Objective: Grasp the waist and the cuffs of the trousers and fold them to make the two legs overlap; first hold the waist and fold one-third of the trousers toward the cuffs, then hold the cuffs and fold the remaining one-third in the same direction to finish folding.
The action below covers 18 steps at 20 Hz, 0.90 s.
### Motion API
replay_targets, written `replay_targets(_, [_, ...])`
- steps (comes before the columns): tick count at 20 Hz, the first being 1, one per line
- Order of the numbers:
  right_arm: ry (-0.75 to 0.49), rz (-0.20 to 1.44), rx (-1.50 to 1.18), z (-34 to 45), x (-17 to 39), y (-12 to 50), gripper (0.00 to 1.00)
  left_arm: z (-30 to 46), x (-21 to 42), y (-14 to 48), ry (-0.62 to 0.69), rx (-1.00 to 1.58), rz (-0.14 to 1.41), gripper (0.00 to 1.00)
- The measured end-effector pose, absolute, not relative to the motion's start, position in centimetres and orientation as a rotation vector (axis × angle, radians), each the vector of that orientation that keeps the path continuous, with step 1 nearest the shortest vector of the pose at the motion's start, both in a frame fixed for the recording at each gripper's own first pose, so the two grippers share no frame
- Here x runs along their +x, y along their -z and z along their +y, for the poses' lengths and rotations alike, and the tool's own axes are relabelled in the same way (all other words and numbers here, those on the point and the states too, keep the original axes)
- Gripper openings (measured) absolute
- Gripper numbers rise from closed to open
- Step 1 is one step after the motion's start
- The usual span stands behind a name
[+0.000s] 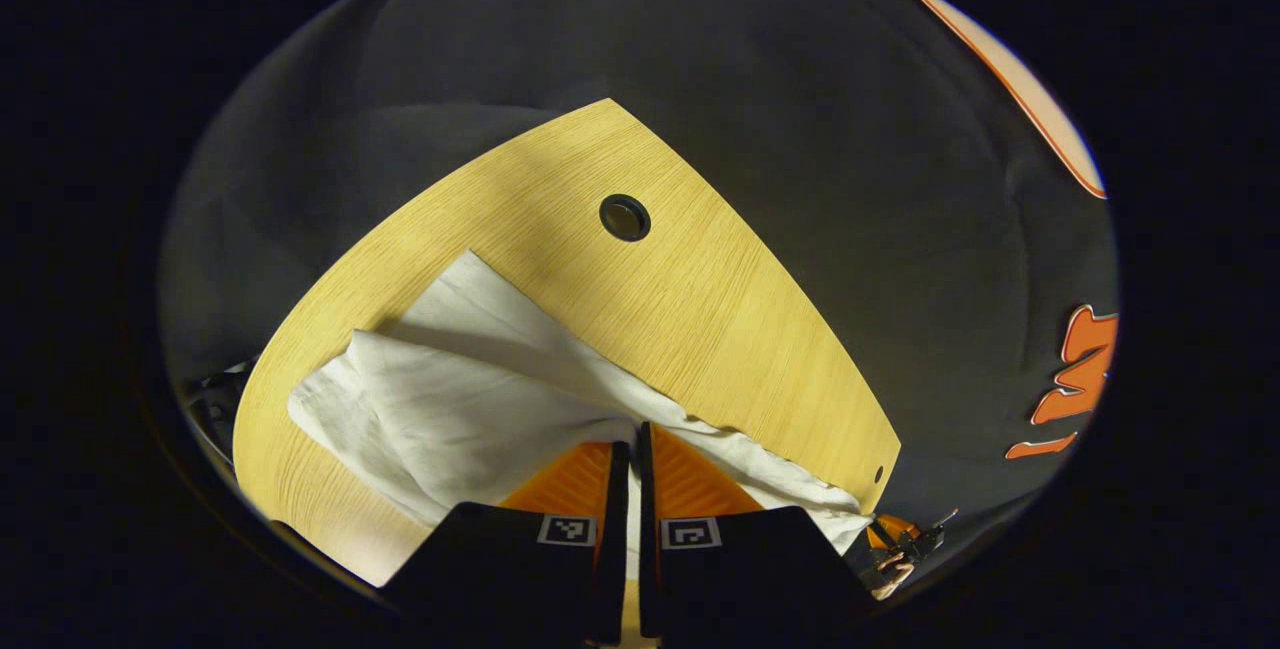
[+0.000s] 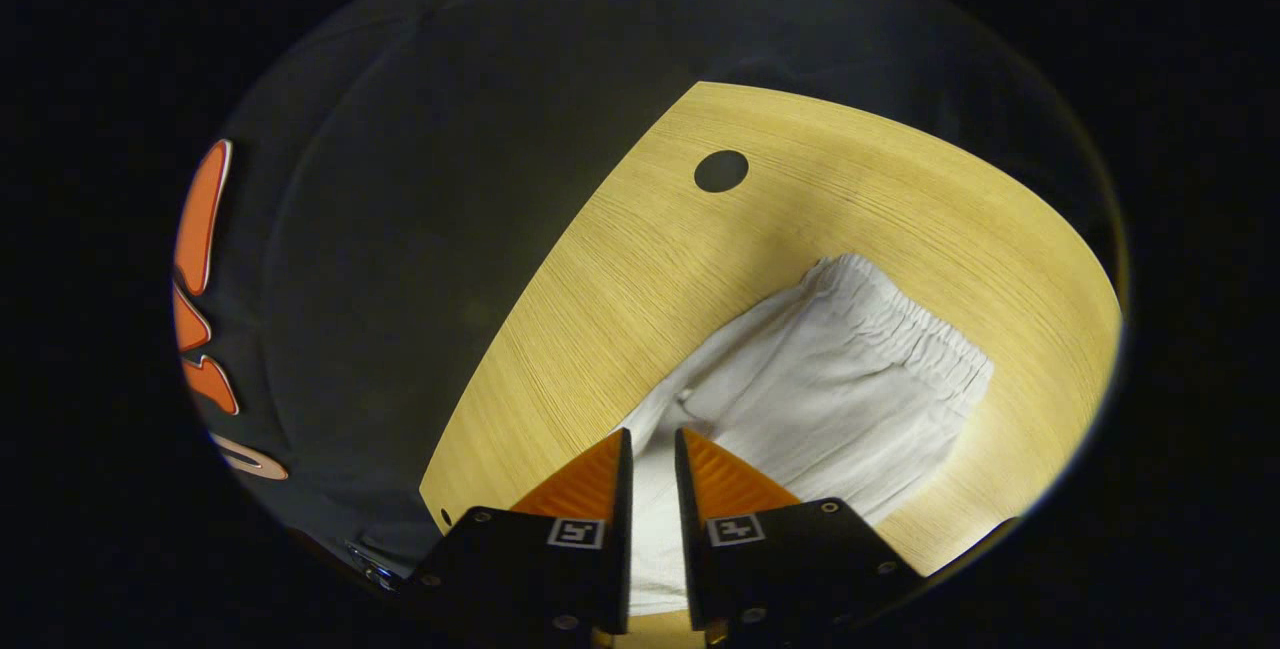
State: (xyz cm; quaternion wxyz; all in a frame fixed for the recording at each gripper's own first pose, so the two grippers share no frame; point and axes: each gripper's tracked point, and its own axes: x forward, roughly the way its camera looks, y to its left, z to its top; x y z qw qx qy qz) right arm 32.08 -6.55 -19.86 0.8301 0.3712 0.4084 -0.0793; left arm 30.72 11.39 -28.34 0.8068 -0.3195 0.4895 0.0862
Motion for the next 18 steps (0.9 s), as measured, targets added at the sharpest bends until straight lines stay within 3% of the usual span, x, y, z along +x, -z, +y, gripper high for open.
replay_targets(1, [0.165,0.865,0.786,-6.7,31.9,19.6,0.34,11.4,30.6,28.1,-0.173,-0.681,1.045,0.10])
replay_targets(2, [0.161,0.862,0.779,-6.7,31.6,19.4,0.57,11.6,30.5,28.0,-0.171,-0.672,1.040,0.36])
replay_targets(3, [0.158,0.862,0.765,-6.6,31.3,19.3,0.52,11.9,30.6,28.0,-0.176,-0.665,1.030,0.36])
replay_targets(4, [0.159,0.864,0.747,-6.6,30.9,19.2,0.65,11.8,30.5,27.7,-0.173,-0.669,1.024,0.42])
replay_targets(6, [0.159,0.870,0.726,-6.3,30.0,19.5,0.79,12.2,29.5,27.7,-0.182,-0.662,1.029,0.87])
replay_targets(7, [0.151,0.869,0.730,-5.8,29.4,19.4,0.84,12.4,28.9,27.2,-0.178,-0.657,1.029,0.91])
replay_targets(8, [0.142,0.867,0.737,-5.4,28.8,19.5,0.99,12.5,28.2,27.1,-0.172,-0.650,1.026,0.87])
replay_targets(9, [0.137,0.865,0.742,-5.1,28.0,19.4,0.92,12.8,27.5,26.9,-0.172,-0.636,1.024,0.93])
replay_targets(10, [0.131,0.861,0.744,-4.8,27.3,19.3,0.99,13.2,26.5,26.7,-0.174,-0.613,1.021,0.99])
replay_targets(15, [0.115,0.808,0.730,-3.9,23.0,17.8,0.99,12.8,22.9,23.8,-0.096,-0.579,0.973,1.00])
replay_targets(16, [0.114,0.800,0.735,-3.8,21.9,17.5,0.99,12.6,22.3,22.9,-0.074,-0.567,0.960,0.96])
replay_targets(18, [0.122,0.768,0.748,-4.1,19.6,16.6,0.99,12.5,21.7,20.6,-0.028,-0.518,0.909,1.00])
